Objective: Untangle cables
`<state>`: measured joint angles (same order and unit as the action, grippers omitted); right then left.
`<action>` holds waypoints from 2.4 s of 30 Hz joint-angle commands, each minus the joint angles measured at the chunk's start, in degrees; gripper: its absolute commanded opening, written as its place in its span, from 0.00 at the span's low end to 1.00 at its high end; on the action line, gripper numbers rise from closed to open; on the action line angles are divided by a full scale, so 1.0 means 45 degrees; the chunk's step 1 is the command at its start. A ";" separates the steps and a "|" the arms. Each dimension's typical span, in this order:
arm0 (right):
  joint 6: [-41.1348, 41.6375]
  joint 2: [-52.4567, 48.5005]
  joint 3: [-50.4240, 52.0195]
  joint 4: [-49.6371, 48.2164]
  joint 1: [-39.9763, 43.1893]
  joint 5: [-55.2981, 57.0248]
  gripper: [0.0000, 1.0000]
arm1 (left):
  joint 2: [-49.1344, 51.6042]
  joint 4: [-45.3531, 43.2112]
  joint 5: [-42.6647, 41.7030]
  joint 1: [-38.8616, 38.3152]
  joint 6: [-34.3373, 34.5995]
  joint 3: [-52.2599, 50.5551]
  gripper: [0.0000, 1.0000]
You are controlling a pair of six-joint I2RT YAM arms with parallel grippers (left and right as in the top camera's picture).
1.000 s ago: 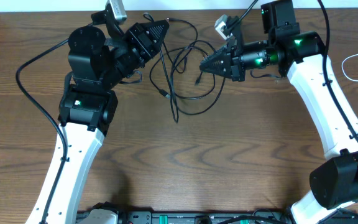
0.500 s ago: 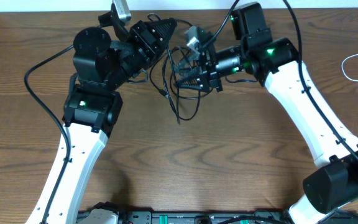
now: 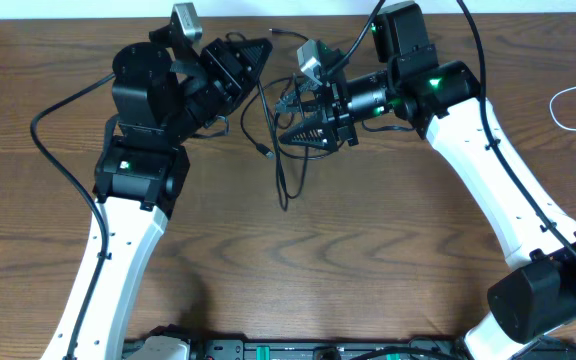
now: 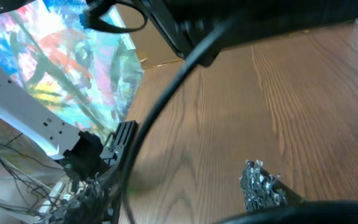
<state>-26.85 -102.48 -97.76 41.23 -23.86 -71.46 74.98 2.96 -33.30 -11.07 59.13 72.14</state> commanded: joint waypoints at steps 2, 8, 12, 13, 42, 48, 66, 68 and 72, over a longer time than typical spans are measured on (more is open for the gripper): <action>0.0058 0.0010 -0.0024 -0.0073 0.0063 -0.0534 0.60 | 0.0345 0.0670 -0.0034 0.0170 -0.0724 0.0267 0.07; 0.0063 -0.0044 -0.0024 -0.0141 -0.0175 -0.0539 0.62 | 0.1005 0.0612 -0.0180 0.0170 -0.0597 0.0267 0.07; 0.0316 -0.0068 -0.0019 -0.0398 -0.0345 -0.0204 0.61 | 0.1321 0.0325 -0.0583 0.0155 0.0005 0.0267 0.07; 0.0466 -0.0068 -0.0019 -0.0461 -0.0389 0.0189 0.61 | 0.1365 0.0160 -0.0767 0.0155 0.0019 0.0267 0.08; 0.5173 -0.0330 0.0010 0.2025 -0.0865 1.0214 0.65 | 0.4435 0.4187 0.0165 -0.0729 -0.3215 0.0257 0.08; 0.5090 -0.0364 0.0010 0.2191 -0.1054 1.0880 0.67 | 0.5955 0.5212 0.0155 -0.1205 -0.3220 0.0257 0.72; 0.4425 -0.2215 0.0015 0.2312 -0.2288 1.1001 0.75 | 0.3138 0.5853 0.0209 0.1705 -0.4473 0.0282 0.81; 0.4420 -0.2380 0.0015 0.2419 -0.2433 1.1186 0.76 | 0.3138 0.5863 0.0209 0.1943 -0.4634 0.0282 0.81; 0.4274 -0.3211 0.0015 0.2492 -0.2798 1.1570 0.76 | 0.3138 0.5931 0.0267 0.2633 -0.4969 0.0282 0.80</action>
<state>-6.00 -113.08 -97.76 52.18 -34.98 -20.99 88.88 29.23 -32.08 -2.15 39.88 72.40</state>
